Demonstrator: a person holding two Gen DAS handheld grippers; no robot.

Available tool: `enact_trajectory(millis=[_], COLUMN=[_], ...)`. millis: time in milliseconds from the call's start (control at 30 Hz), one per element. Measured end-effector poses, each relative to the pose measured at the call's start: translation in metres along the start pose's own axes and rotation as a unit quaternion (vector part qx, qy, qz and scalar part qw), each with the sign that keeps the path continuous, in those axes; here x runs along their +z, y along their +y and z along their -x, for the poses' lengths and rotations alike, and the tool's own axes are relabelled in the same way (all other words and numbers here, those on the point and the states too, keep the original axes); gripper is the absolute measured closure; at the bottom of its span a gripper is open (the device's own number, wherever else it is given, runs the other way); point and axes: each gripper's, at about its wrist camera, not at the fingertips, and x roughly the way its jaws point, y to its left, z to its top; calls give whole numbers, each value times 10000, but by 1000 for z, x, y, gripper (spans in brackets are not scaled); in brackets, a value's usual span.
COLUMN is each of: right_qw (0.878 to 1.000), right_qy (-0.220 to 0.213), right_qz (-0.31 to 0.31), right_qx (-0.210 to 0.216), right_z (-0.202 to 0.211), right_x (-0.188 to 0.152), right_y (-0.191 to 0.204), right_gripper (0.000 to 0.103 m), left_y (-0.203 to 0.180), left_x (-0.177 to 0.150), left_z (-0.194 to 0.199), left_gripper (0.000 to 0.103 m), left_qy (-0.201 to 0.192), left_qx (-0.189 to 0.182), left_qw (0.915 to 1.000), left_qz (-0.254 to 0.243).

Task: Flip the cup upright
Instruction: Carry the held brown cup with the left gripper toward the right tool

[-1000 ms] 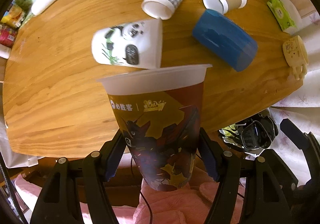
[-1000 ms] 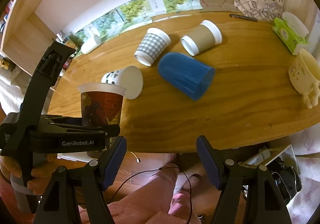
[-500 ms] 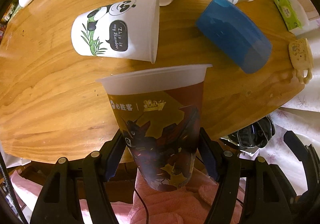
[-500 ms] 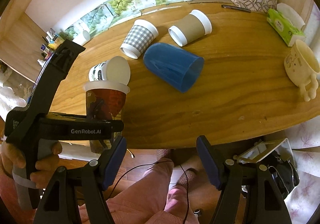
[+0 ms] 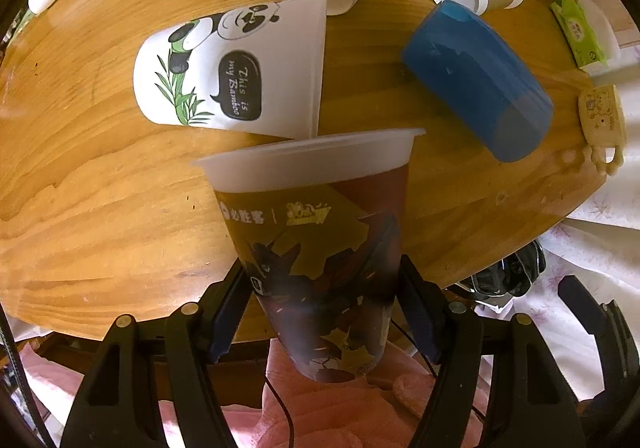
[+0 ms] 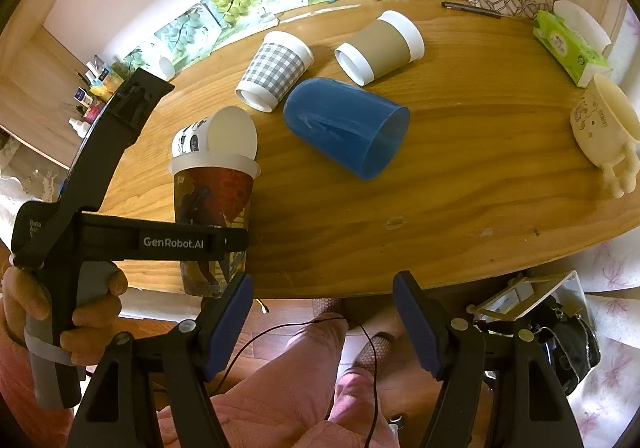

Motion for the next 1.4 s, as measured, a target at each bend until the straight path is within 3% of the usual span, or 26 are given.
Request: enact_trajectory(millis=[400,733,1067,1400], right_qw=[10000,10000,9997,9987], right_qy=[18,0,-79,-95], right_qz=[9,35,121,169], right_qx=[19,68,218,469], right_z=[-1,0,5,1], right_x=[1,2,3,4], right_y=[4,6,11,24], right_gripper=[30,30,30,30], left_y=[2,-3,7,26], left_x=[4,-2,-12,-41], left_z=[8,20,52,82], left_gripper=[25,25,25,25], left_qy=[-29,-231,-873,-1948], left_qx=[-199,-159,-196,-331], left_qw=[9998,9993,9951,9793], left_qz=[-83,-259,-424,-448])
